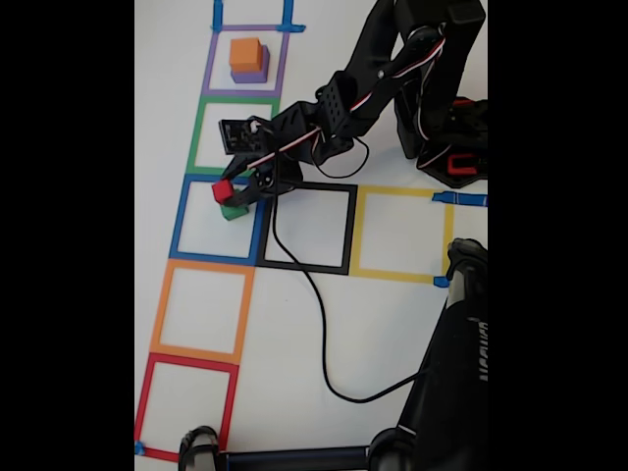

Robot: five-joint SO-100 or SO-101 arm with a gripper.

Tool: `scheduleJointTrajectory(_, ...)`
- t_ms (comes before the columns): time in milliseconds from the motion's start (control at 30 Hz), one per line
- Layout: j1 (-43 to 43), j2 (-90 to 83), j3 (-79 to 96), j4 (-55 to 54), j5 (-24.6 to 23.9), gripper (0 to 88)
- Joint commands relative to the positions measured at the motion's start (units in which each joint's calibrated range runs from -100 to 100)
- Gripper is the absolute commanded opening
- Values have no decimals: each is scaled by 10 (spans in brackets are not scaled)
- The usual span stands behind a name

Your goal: Tower of hanoi

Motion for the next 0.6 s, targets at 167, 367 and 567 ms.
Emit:
scheduleJointTrajectory(167,10,19,-9,-39,4,51)
scheduleJointTrajectory(367,9,31,-6,-52,4,75)
scheduleJointTrajectory(567,9,39,-5,-62,4,82)
